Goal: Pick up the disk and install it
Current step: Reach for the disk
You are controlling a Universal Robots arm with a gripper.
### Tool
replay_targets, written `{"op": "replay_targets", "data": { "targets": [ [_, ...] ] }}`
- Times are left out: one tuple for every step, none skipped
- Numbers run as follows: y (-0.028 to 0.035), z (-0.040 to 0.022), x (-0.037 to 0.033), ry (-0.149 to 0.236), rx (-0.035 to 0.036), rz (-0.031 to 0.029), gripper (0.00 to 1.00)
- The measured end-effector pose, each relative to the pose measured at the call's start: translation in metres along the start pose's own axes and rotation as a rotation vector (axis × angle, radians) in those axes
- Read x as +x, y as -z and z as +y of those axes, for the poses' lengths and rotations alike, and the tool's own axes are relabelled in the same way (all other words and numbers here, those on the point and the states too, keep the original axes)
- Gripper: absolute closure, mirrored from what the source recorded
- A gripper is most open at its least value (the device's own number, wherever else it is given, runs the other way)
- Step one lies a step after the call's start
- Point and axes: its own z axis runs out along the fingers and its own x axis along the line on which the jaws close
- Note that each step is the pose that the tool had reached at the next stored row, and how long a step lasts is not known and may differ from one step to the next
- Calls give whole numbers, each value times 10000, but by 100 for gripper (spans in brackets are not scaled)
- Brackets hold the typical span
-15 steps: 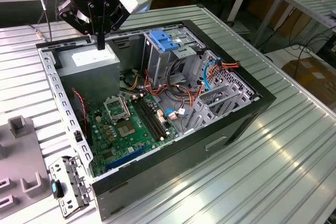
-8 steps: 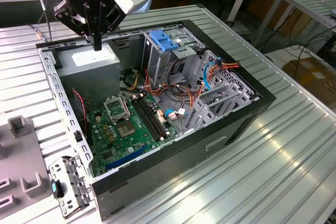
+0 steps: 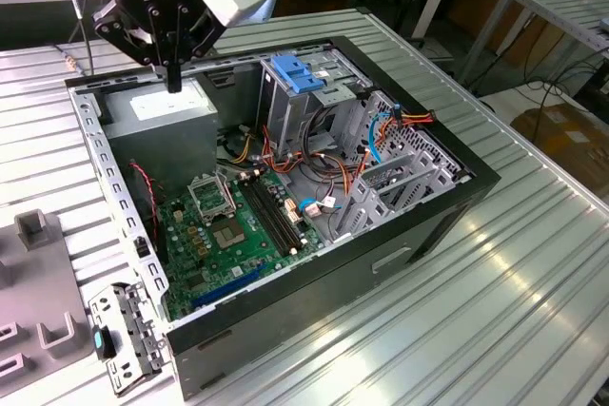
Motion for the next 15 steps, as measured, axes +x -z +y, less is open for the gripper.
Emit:
{"op": "replay_targets", "data": {
  "targets": [
    [0, 0, 5, 0, 0, 0, 89],
    [0, -1, 8, 0, 0, 0, 89],
    [-1, -1, 11, 0, 0, 0, 89],
    [-1, -1, 13, 0, 0, 0, 89],
    [-1, -1, 16, 0, 0, 0, 89],
    [-1, -2, 20, 0, 0, 0, 89],
    [-1, -2, 22, 0, 0, 1, 89],
    [-1, -2, 24, 1, 1, 1, 89],
    [-2, -2, 27, 0, 0, 1, 89],
    [-2, -2, 29, 0, 0, 1, 89],
    [-2, -2, 30, 0, 0, 1, 89],
    [-3, -3, 34, 0, 0, 1, 89],
    [-3, -3, 37, 0, 0, 1, 89],
    [-3, -3, 39, 0, 0, 2, 89],
    [-3, -3, 41, 0, 0, 2, 89]
  ]
}}
